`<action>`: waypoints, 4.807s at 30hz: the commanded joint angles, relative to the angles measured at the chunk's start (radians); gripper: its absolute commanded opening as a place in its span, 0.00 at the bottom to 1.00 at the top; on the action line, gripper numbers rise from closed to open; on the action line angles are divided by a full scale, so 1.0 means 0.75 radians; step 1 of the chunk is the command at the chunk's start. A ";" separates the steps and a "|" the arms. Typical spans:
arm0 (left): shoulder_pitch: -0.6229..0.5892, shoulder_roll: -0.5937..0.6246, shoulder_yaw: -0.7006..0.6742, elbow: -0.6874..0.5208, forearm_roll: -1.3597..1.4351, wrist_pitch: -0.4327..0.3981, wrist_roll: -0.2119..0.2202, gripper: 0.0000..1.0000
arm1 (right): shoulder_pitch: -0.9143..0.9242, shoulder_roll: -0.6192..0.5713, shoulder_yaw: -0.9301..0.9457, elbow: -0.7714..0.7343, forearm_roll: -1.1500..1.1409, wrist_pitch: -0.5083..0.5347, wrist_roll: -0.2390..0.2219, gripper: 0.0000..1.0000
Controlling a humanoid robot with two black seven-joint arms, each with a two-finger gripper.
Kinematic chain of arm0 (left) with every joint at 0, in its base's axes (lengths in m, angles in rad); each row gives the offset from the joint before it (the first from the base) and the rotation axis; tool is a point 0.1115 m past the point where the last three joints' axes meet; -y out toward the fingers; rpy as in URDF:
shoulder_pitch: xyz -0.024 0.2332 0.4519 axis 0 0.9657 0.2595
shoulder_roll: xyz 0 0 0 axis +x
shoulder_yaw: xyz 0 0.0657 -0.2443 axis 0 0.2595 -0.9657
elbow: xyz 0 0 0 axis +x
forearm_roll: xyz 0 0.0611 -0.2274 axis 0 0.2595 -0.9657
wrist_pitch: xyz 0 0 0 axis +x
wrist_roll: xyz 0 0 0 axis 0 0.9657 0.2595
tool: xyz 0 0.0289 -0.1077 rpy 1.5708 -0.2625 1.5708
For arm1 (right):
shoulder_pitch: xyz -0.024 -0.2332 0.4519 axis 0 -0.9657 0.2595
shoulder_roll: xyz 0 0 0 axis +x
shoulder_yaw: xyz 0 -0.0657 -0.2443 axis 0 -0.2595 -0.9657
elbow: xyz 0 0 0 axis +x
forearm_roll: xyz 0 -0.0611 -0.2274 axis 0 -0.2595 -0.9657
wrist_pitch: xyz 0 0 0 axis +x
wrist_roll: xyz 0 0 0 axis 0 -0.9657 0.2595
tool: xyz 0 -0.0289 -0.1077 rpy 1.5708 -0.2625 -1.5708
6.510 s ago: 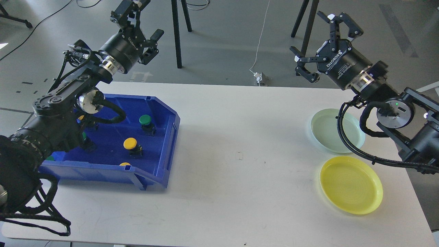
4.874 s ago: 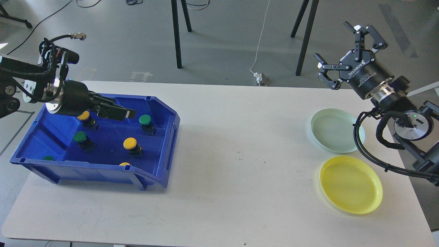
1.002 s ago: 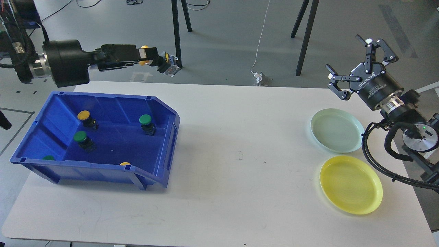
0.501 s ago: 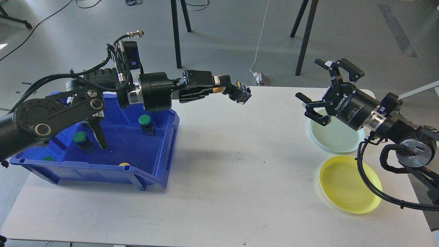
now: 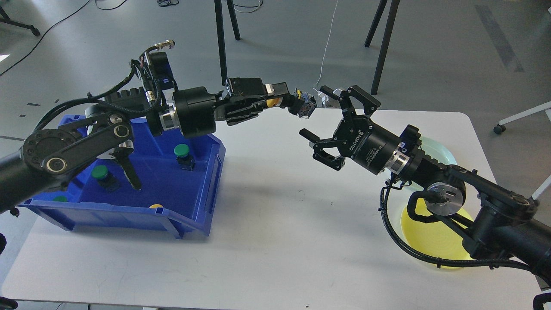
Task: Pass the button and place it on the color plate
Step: 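Extend the left gripper and bring the right gripper toward it, then close the right gripper on the yellow button and open the left gripper, then carry the yellow button with the right gripper onto the yellow plate and release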
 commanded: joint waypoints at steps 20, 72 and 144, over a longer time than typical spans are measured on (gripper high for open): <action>0.008 0.008 0.000 0.004 -0.003 -0.001 0.000 0.09 | 0.005 0.065 -0.013 0.006 0.012 0.000 0.127 0.99; 0.010 0.000 -0.002 0.008 -0.022 -0.001 0.000 0.09 | 0.001 0.074 -0.007 0.010 -0.007 0.000 0.127 0.25; 0.022 0.178 -0.012 0.043 -0.169 -0.001 0.000 0.87 | -1.323 -0.272 0.789 0.268 0.190 -0.515 0.001 0.97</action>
